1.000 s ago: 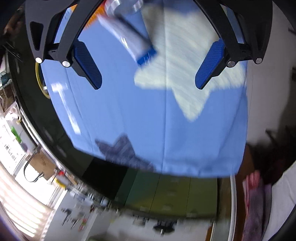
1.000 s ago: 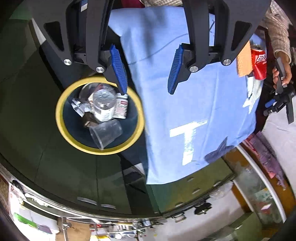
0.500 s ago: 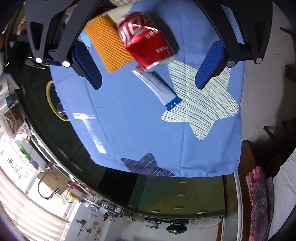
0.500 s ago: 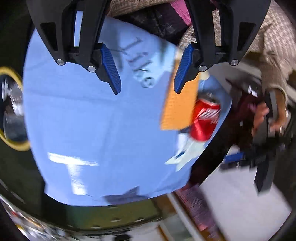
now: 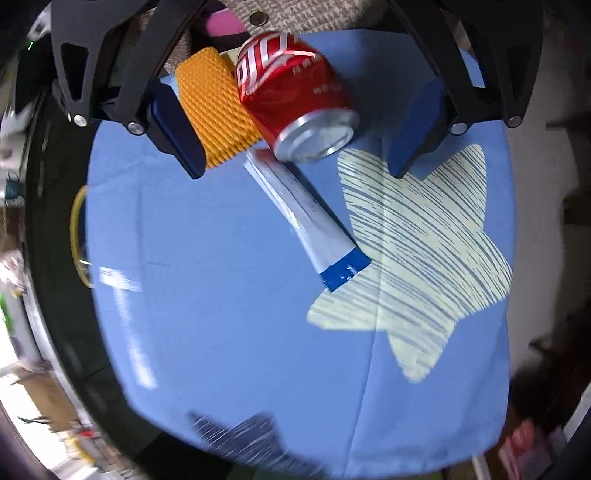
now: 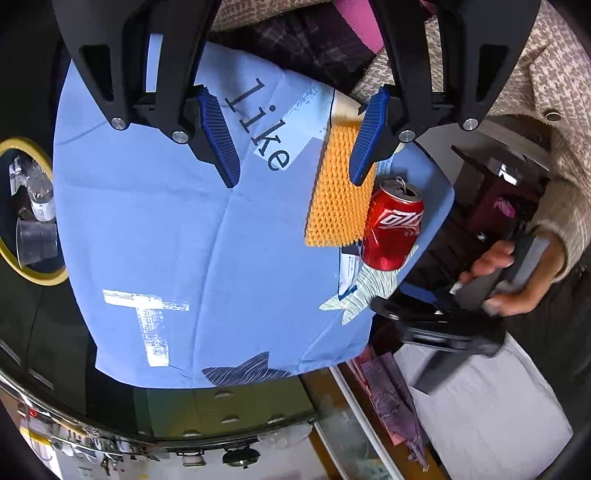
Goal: Collect trash
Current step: 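Grasp the white-and-blue tube with the left tool, then carry the tube over the bin and open the left tool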
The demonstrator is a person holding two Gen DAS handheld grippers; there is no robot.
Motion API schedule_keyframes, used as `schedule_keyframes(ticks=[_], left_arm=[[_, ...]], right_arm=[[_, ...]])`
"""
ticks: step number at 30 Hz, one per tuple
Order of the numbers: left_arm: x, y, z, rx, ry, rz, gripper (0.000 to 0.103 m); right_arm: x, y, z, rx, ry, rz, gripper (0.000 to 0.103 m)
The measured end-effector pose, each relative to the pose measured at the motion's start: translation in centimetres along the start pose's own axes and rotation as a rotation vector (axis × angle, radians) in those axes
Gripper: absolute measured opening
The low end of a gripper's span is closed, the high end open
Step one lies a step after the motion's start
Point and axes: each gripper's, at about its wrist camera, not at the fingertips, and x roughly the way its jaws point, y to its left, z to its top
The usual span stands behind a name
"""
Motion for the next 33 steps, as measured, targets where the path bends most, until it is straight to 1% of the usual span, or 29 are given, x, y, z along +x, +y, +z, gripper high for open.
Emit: schedule_keyframes(ticks=[2,4,8,13,15,16,17,18,19,21,24,28,31,33], left_arm=[[1.2,-0.3,1.1,-0.005,0.044,0.032,0.080],[2.3,-0.5,1.8,-0.018,0.088,0.044,0.076],[4.5,-0.8,2.2,-0.064,0.174,0.037,0.070],[5.8,-1.1,2.3,-0.084,0.209,0.048,0.063],[6.3,-1.1,2.5,-0.101,0.223,0.042,0.055],[6.5,-1.1,2.5,-0.105,0.226,0.041,0.053],[6.6,-1.1,2.6,-0.108,0.226,0.043,0.049],[6.5,-1.1,2.7,-0.113,0.221,0.042,0.048],[6.5,-1.1,2.8,-0.115,0.217,0.039,0.046],[6.3,-0.9,2.9,-0.117,0.203,0.044,0.031],[6.0,-0.6,3.3,-0.105,0.184,0.044,0.021],[4.7,-1.1,3.5,-0.060,0.128,0.055,0.018],[2.9,-2.3,3.9,-0.020,0.077,0.035,0.018],[1.5,-3.9,4.1,0.020,0.042,0.019,0.018]], right_arm=[[-0.2,-0.6,-0.3,0.012,-0.005,0.012,0.062],[-0.1,-1.2,-0.5,0.025,-0.004,0.021,0.062],[-0.4,-2.3,-1.1,0.051,-0.013,0.033,0.062],[-0.8,-3.6,-1.6,0.081,-0.033,0.050,0.062],[-0.9,-3.8,-1.8,0.087,-0.036,0.053,0.062],[-0.9,-3.9,-1.8,0.090,-0.038,0.054,0.062],[-1.0,-4.1,-1.9,0.095,-0.040,0.056,0.062],[-1.1,-4.2,-2.0,0.098,-0.042,0.056,0.062],[-1.2,-4.4,-2.1,0.104,-0.045,0.057,0.062],[-1.3,-4.7,-2.2,0.111,-0.050,0.059,0.062],[-1.6,-4.9,-2.3,0.120,-0.058,0.060,0.062],[-2.3,-5.4,-2.5,0.135,-0.076,0.054,0.062],[-3.3,-6.2,-2.8,0.156,-0.102,0.036,0.062],[-4.5,-7.1,-3.2,0.180,-0.128,0.017,0.062]])
